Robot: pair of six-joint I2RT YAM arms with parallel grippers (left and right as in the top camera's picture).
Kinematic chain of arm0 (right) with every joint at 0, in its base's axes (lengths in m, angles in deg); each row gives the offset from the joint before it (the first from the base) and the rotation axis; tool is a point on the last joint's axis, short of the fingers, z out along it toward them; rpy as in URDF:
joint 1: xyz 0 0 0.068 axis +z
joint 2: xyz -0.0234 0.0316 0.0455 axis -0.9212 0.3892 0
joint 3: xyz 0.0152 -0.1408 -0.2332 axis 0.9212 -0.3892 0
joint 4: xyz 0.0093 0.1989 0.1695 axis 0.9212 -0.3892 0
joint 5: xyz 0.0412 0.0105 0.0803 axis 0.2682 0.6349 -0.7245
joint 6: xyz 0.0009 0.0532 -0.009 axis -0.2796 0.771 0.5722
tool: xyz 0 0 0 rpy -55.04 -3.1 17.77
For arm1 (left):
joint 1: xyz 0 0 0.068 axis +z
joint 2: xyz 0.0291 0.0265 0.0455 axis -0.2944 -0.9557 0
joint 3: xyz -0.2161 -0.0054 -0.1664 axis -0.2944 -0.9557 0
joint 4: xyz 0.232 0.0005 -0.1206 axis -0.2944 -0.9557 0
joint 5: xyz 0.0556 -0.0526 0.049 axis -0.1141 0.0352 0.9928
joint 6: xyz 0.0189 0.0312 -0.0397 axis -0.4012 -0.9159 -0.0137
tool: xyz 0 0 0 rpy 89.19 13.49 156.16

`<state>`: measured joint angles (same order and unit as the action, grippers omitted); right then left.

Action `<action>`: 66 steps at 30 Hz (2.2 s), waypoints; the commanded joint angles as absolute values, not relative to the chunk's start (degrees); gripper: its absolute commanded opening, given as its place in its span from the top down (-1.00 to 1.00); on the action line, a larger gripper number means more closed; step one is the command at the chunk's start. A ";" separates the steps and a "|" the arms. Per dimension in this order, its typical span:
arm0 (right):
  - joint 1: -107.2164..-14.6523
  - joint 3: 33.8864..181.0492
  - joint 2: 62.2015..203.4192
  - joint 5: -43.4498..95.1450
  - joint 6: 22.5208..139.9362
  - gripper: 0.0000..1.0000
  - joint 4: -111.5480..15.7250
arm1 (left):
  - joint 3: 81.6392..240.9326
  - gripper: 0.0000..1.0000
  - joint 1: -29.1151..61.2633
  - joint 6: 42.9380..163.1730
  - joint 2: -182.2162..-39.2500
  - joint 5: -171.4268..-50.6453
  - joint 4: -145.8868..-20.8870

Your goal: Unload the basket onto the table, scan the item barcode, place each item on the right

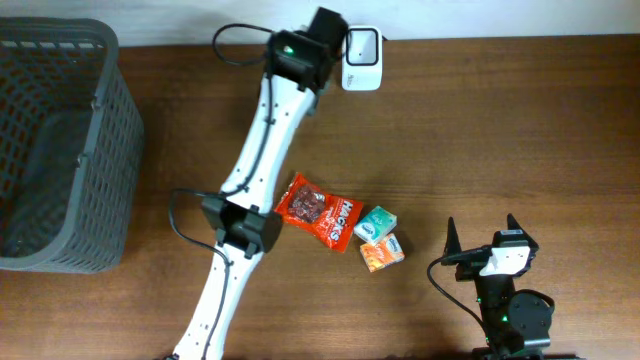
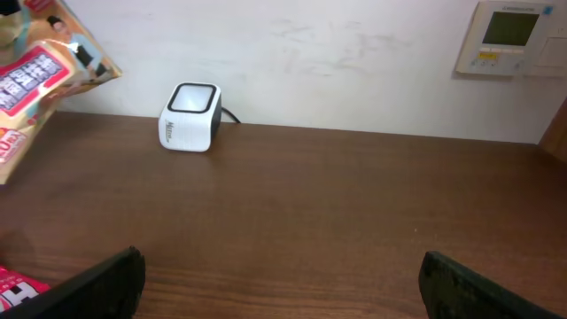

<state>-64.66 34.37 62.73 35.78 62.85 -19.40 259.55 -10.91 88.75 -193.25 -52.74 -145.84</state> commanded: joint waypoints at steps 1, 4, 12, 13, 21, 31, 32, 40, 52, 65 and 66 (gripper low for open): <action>-64.92 33.91 62.40 36.04 63.28 -0.97 -19.64 | 259.16 1.00 -13.71 91.64 -190.48 -49.07 -145.91; -64.92 33.91 62.40 36.04 63.28 -0.96 -19.64 | 255.62 1.00 -15.17 95.98 -190.48 -47.48 -145.58; -64.92 33.91 62.40 36.04 63.28 -0.97 -19.64 | 245.65 1.00 -14.34 103.70 -190.48 -17.58 -144.58; -64.92 33.91 62.40 36.04 63.28 -0.97 -19.64 | 245.09 1.00 -13.97 103.70 -190.48 -18.28 -144.03; -64.92 33.91 62.40 36.04 63.28 -0.97 -19.64 | 240.43 1.00 -15.41 103.66 -190.48 -25.82 -144.33; -64.92 33.91 62.40 36.04 63.28 -0.97 -19.64 | 236.32 0.60 -24.96 103.63 -190.48 -37.42 -144.84; -64.92 33.91 62.40 36.04 63.28 -0.97 -19.62 | 236.32 0.37 -25.71 103.63 -190.48 -38.06 -144.77; -64.92 33.91 62.40 36.04 63.28 -0.97 -19.64 | 237.70 -0.06 -28.33 98.54 -190.46 -48.37 -144.49; -64.92 33.91 62.40 36.04 63.28 -0.97 -19.64 | 255.31 0.31 -12.81 95.61 -181.21 -75.08 -145.17; -64.92 33.91 62.40 36.04 63.28 -0.97 -19.64 | 245.96 1.00 -6.43 98.02 -187.75 -84.74 -138.72; -64.92 33.91 62.40 36.04 63.28 -0.97 -19.62 | 245.28 1.00 -6.76 98.04 -188.58 -84.76 -137.87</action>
